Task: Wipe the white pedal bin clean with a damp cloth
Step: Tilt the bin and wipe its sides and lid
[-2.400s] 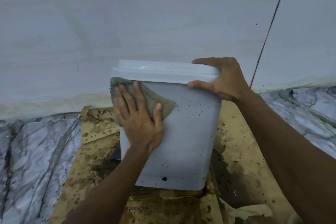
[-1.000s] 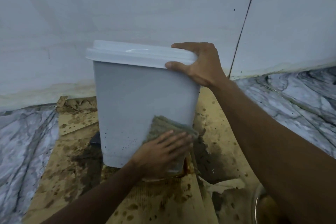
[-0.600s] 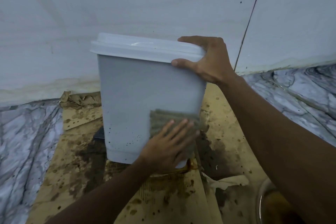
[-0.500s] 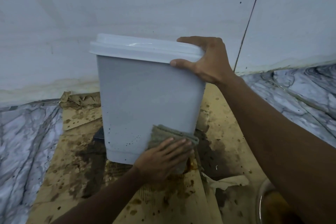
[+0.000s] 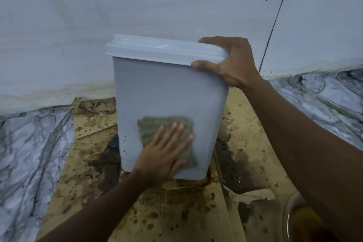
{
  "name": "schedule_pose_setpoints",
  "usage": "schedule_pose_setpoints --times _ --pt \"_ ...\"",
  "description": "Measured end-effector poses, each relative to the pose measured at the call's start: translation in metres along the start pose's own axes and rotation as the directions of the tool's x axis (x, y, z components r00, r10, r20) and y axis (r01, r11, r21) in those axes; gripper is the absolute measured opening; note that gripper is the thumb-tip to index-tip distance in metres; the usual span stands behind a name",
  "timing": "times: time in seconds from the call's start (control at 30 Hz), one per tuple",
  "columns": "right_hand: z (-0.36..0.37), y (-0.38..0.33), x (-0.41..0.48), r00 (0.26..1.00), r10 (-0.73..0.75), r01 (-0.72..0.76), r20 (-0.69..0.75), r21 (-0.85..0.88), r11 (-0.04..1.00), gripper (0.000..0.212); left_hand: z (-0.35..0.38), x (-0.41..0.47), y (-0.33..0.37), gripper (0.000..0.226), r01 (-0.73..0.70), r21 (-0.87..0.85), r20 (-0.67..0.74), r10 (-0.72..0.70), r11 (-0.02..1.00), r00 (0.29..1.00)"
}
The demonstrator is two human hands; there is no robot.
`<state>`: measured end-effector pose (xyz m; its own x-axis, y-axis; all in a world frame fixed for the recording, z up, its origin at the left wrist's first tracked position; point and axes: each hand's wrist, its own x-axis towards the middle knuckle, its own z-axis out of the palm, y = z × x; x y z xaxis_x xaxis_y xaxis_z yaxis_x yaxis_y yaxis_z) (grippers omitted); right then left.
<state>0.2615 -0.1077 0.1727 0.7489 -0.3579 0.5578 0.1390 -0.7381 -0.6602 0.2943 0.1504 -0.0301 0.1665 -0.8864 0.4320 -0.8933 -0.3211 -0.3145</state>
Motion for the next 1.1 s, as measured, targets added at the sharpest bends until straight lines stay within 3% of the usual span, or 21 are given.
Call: schedule_pose_setpoints --times 0.07,0.17,0.27,0.37,0.43,0.57,0.67,0.73,0.83,0.9,1.0,1.1 --pt "0.000 0.000 0.000 1.000 0.002 -0.002 0.007 0.002 1.000 0.055 0.018 -0.040 0.009 0.073 -0.180 0.064 0.119 0.172 0.982 0.978" --pt "0.001 -0.001 0.001 1.000 0.020 -0.020 0.006 0.012 1.000 0.055 0.019 -0.045 0.008 0.070 -0.229 0.046 0.135 0.221 0.972 0.966" --pt "0.001 -0.001 0.002 1.000 0.025 -0.025 0.005 0.001 1.000 0.055 -0.003 -0.001 -0.004 0.074 -0.039 0.003 0.019 0.039 0.999 0.999" --pt "0.001 0.000 0.003 1.000 0.022 -0.022 0.008 0.004 1.000 0.059 -0.028 0.047 -0.025 0.077 0.213 -0.010 -0.117 -0.212 0.977 0.970" --pt "0.000 0.000 0.003 1.000 0.021 -0.021 0.008 0.006 1.000 0.060 -0.033 0.058 -0.027 0.079 0.267 -0.020 -0.117 -0.267 0.964 0.957" --pt "0.000 0.000 0.001 1.000 0.023 -0.023 0.000 0.018 1.000 0.059 -0.007 0.008 0.001 0.082 0.076 -0.019 0.016 -0.075 0.997 0.997" --pt "0.001 -0.001 -0.001 1.000 0.006 -0.006 -0.001 0.015 1.000 0.058 0.012 -0.039 0.010 0.073 -0.144 0.018 0.118 0.141 0.989 0.983" --pt "0.001 -0.001 -0.001 1.000 0.006 -0.006 -0.004 0.007 1.000 0.058 0.012 -0.040 0.002 0.068 -0.181 0.025 0.119 0.176 0.983 0.977" --pt "0.001 -0.003 -0.001 1.000 0.019 -0.019 -0.008 0.013 1.000 0.057 -0.007 -0.004 -0.025 0.073 0.068 0.005 -0.001 -0.068 0.998 0.998" --pt "0.001 -0.003 -0.001 1.000 0.017 -0.017 -0.007 0.000 1.000 0.057 -0.026 0.029 -0.052 0.078 0.258 -0.012 -0.109 -0.258 0.966 0.960" --pt "0.001 -0.003 -0.001 1.000 0.001 -0.001 0.003 -0.011 1.000 0.057 -0.043 0.052 -0.078 0.079 0.325 -0.015 -0.229 -0.319 0.946 0.920" --pt "0.001 -0.001 0.000 1.000 -0.004 0.004 0.002 -0.018 1.000 0.060 -0.028 0.027 -0.064 0.079 0.301 -0.021 -0.193 -0.299 0.953 0.934"
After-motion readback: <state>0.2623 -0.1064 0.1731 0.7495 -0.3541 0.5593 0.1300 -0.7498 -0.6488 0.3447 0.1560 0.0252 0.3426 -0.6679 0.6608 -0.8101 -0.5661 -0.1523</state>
